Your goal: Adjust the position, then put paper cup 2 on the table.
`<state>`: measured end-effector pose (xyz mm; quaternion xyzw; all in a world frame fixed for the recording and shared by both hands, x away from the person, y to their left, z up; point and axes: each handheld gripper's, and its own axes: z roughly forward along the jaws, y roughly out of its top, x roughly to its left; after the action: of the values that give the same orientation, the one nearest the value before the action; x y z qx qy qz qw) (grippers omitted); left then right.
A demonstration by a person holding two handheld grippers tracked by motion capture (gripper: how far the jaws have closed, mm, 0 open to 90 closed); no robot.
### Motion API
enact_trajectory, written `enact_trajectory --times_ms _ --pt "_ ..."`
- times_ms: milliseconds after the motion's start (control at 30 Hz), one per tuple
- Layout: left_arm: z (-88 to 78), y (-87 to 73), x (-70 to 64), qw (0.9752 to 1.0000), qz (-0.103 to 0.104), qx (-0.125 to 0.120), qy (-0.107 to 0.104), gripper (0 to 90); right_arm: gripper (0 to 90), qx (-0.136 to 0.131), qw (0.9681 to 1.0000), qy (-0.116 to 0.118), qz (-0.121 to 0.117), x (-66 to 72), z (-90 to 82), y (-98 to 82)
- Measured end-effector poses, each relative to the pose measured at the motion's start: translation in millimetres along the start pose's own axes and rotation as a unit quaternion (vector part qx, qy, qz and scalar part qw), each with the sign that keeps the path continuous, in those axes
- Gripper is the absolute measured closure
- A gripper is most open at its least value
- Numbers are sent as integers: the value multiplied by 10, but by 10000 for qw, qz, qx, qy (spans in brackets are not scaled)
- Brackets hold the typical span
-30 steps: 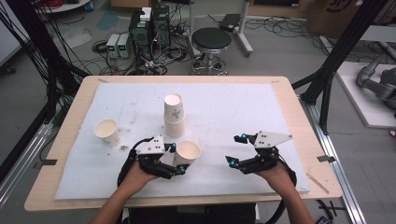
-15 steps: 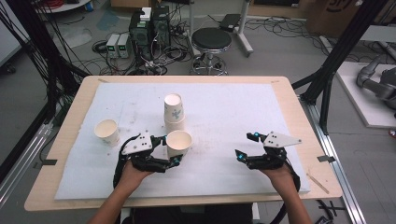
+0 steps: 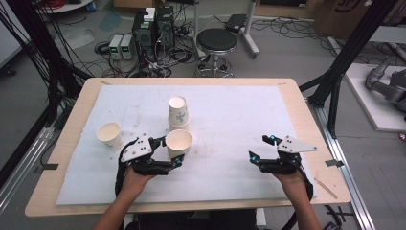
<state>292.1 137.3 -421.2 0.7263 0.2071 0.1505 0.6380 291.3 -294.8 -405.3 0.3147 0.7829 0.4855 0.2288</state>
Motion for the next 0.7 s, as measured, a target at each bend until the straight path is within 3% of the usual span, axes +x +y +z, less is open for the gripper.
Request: enact_trajectory --times_ms 333,600,700 --pt "109 -2 -24 10000 21 66 -18 302 216 -46 10000 -61 26 -17 -55 -14" --pt "419 1 15 9999 -52 98 22 303 216 -100 9998 -171 81 -56 -89 -5" --pt "580 -3 9 9997 -226 33 23 305 216 -112 9998 -161 48 -64 -85 -2"
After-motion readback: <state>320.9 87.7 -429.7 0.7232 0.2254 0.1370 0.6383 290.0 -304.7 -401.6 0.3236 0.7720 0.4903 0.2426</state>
